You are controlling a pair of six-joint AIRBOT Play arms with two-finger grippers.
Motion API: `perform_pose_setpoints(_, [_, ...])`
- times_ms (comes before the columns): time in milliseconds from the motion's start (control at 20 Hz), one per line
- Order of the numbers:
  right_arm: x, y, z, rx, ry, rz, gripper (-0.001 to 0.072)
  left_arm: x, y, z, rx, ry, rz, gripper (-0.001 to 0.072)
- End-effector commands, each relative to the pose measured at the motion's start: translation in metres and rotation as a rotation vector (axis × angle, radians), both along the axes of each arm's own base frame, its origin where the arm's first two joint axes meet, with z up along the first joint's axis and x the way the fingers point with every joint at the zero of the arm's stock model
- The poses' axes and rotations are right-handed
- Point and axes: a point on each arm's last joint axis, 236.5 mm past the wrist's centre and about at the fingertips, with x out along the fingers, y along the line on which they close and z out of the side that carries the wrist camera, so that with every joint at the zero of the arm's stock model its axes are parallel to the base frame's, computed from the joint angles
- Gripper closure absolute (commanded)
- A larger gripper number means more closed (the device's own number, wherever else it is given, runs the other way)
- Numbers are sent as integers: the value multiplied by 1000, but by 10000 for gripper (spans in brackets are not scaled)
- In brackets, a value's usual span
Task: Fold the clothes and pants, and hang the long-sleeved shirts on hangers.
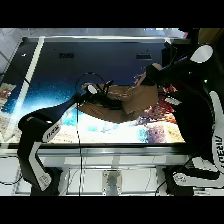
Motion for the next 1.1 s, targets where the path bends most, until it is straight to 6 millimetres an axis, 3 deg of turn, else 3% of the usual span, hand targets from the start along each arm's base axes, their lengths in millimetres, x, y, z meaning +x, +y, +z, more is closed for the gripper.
perform_pose_setpoints(0, [-3,7,-7,-69,0,32,681,-2,22,6,52,-10,-64,700])
perform_pose_setpoints(100, [4,10,-12,-116,-5,29,681,8,72,6,203,-42,-67,700])
perform_pose_setpoints(200, [11,20,-22,-152,3,37,681,20,124,20,331,-97,-65,700])
perform_pose_setpoints(350, [31,55,-37,-150,-12,56,682,30,184,52,414,-137,-27,699])
perform_pose_setpoints(600, [57,155,-64,-76,-63,129,681,49,238,95,409,-195,110,699])
perform_pose_setpoints(700, [64,198,-75,6,-88,139,680,52,253,101,411,-198,144,698])
perform_pose_setpoints(850, [82,247,-70,145,-184,90,674,50,268,100,415,-170,163,698])
perform_pose_setpoints(900, [89,259,-62,190,-229,66,529,50,271,100,416,-166,166,698])
perform_pose_setpoints(950, [93,268,-53,227,-258,48,269,49,273,100,416,-160,167,699])
perform_pose_setpoints(1000, [95,275,-45,261,-284,37,130,49,273,100,417,-160,168,698])
perform_pose_setpoints(1050, [91,282,-38,288,-296,61,142,49,273,100,417,-159,169,698])
